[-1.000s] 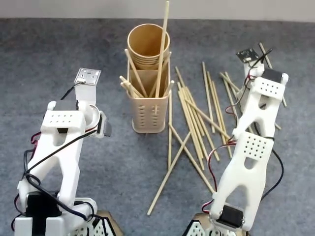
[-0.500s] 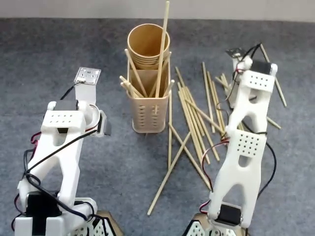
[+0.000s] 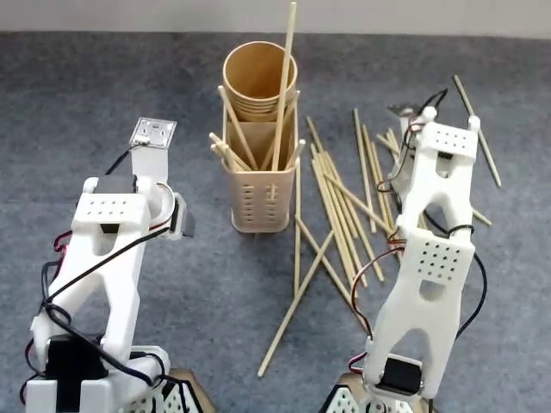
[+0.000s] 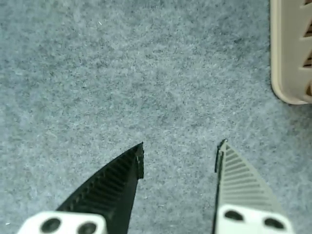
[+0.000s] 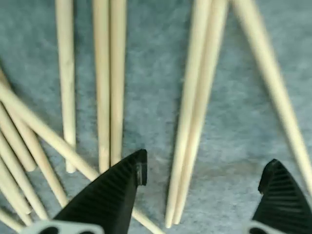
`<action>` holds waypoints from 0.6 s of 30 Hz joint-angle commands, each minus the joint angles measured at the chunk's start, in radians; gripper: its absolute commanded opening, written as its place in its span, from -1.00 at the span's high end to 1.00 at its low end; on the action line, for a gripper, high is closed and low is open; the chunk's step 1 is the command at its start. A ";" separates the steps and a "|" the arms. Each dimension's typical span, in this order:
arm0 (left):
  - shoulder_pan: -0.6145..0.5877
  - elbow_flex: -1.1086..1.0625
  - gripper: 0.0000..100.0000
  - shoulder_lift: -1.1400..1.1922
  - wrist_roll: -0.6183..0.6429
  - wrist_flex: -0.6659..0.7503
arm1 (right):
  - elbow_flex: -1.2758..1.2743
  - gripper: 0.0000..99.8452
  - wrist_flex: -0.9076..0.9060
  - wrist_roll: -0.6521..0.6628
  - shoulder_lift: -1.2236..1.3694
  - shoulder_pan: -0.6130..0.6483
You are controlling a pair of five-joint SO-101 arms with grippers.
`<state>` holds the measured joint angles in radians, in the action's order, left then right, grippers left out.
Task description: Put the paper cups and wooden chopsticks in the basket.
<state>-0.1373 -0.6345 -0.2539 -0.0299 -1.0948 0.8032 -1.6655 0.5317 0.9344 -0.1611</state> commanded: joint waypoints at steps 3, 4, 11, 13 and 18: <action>0.018 0.005 0.50 -0.036 -0.005 0.008 | -0.050 0.35 0.024 0.011 -0.074 0.005; 0.018 0.005 0.50 -0.036 -0.005 0.008 | -0.061 0.42 0.025 0.011 -0.073 0.008; 0.018 0.005 0.50 -0.036 -0.005 0.006 | -0.102 0.87 0.027 0.017 0.033 0.028; 0.018 0.005 0.50 -0.036 -0.005 0.006 | -0.101 0.91 0.031 0.012 0.059 0.028; 0.018 0.005 0.50 -0.036 -0.005 0.006 | -0.015 0.99 0.039 0.009 0.056 0.022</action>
<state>-0.1373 -0.6345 -0.2539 -0.0299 -1.0948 0.7449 -1.6072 0.5393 0.9866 -0.1672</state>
